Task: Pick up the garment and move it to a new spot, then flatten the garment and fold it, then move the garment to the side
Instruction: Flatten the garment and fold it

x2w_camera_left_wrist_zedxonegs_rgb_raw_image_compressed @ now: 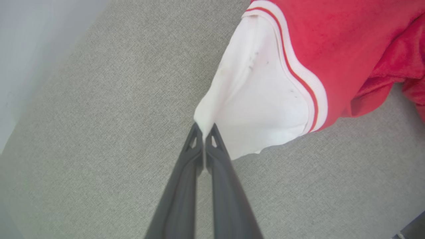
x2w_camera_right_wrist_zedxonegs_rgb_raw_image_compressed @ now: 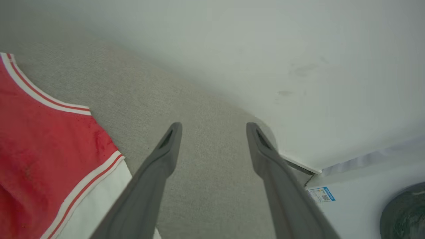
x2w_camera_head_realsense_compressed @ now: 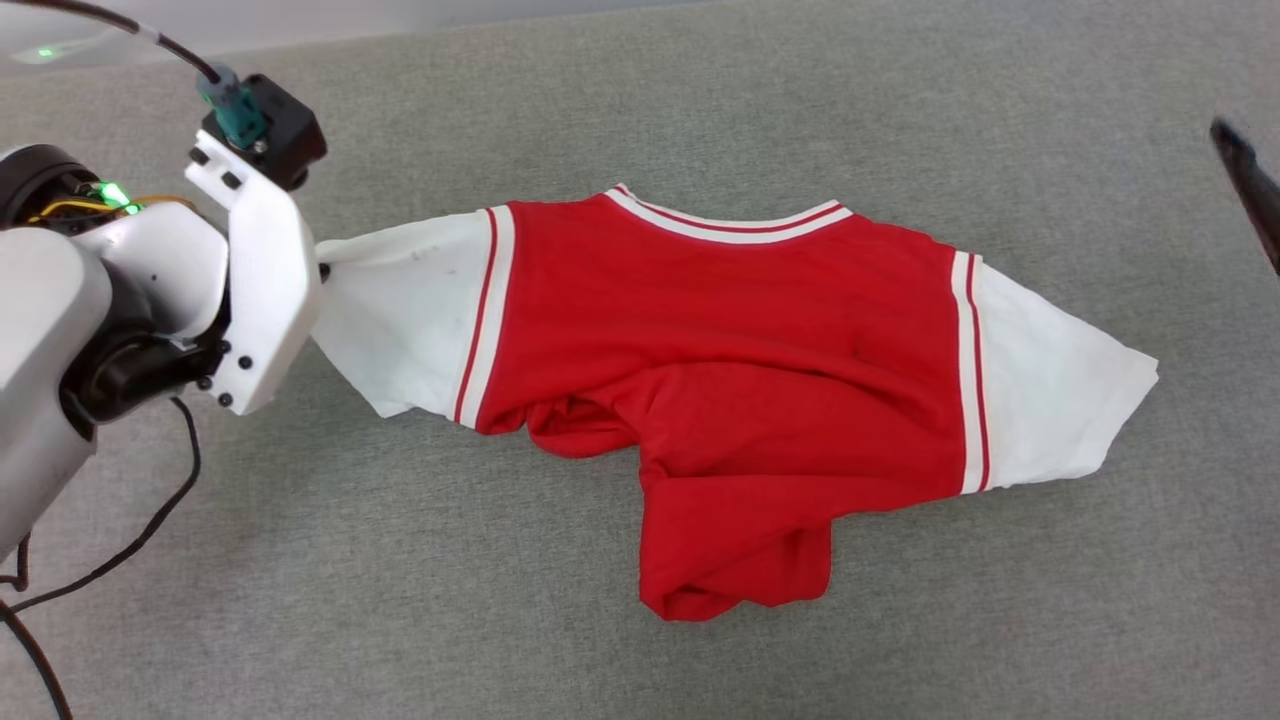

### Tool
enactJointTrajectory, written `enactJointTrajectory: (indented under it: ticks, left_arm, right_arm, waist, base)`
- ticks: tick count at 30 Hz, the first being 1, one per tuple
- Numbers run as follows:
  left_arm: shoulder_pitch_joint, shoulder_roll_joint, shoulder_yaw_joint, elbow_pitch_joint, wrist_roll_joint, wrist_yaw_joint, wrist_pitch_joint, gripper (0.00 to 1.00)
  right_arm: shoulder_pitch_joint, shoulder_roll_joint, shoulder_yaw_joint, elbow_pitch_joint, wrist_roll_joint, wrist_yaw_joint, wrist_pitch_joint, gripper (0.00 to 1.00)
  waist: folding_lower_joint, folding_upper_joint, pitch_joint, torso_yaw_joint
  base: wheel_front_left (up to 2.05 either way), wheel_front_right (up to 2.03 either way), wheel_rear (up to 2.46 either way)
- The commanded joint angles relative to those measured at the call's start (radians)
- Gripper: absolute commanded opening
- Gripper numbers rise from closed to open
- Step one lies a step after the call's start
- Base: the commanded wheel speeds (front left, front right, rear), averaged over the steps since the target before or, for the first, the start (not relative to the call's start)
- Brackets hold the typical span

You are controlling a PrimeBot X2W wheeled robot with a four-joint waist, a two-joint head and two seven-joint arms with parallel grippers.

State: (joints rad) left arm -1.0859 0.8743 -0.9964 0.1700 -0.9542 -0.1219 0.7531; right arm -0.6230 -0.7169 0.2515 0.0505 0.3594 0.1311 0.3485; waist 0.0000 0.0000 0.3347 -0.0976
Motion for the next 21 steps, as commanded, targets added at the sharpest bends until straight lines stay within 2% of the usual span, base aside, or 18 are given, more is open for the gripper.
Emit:
enactJointTrajectory:
  ticks: [1, 5, 9, 15, 21]
  left_arm:
    - [0.012, -0.003, -0.001, -0.008, 0.005, 0.006, -0.007, 0.0]
    - [-0.002, -0.019, -0.002, -0.028, 0.011, 0.012, -0.01, 0.0]
    - [-0.02, -0.027, 0.0, -0.035, 0.018, 0.012, -0.013, 0.0]
    - [-0.039, -0.035, 0.001, -0.035, 0.024, 0.009, -0.018, 0.0]
    - [-0.062, -0.051, -0.005, -0.031, 0.026, 0.003, -0.022, 0.0]
  right_arm:
    - [-0.024, -0.037, 0.039, 0.001, 0.064, -0.001, 0.079, 1.0]
    - [-0.076, -0.15, 0.151, 0.008, 0.267, -0.001, 0.328, 1.0]
    - [-0.105, -0.191, 0.203, 0.049, 0.415, -0.001, 0.491, 1.0]
    - [-0.112, -0.14, 0.222, 0.171, 0.512, -0.001, 0.601, 1.0]
    - [-0.079, -0.065, 0.236, 0.282, 0.53, -0.001, 0.572, 1.0]
  waist:
    - [0.0, 0.0, 0.002, 0.005]
    - [0.0, 0.0, 0.019, 0.019]
    - [0.0, 0.0, 0.039, 0.03]
    - [0.0, 0.0, 0.073, 0.044]
    - [0.0, 0.0, 0.112, 0.069]
  base:
    - [0.0, 0.0, 0.0]
    - [0.0, 0.0, 0.0]
    - [0.0, 0.0, 0.0]
    - [0.0, 0.0, 0.0]
    - [0.0, 0.0, 0.0]
